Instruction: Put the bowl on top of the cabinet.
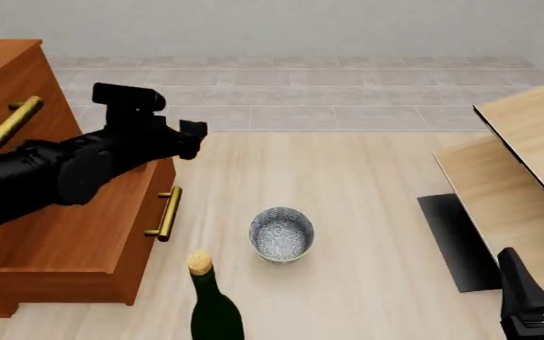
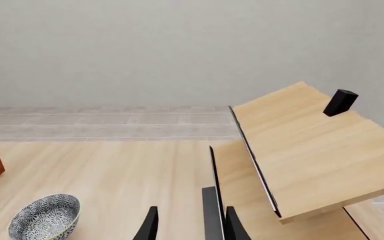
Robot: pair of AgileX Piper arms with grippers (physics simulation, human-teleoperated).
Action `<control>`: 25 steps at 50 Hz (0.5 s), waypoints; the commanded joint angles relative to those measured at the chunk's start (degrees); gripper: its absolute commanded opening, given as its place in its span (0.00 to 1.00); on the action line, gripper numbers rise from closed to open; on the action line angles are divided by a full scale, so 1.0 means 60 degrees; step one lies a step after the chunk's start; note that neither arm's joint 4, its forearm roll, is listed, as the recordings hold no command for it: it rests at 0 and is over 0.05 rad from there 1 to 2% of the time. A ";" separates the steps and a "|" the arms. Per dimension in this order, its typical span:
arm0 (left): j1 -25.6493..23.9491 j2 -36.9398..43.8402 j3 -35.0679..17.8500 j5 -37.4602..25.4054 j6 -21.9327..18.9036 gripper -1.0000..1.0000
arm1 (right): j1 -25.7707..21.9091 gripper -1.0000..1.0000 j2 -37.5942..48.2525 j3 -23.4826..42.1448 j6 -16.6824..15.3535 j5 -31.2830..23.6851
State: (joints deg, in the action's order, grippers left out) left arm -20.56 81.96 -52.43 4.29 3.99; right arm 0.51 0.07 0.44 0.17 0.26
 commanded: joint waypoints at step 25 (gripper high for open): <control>-0.0799 0.3085 -0.2718 -0.1513 0.0586 1.00 | 0.0085 1.00 -0.0007 0.0062 0.0062 0.0010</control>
State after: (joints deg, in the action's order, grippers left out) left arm -24.03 96.38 -65.01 -2.36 6.85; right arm 0.86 0.04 0.56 0.37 0.38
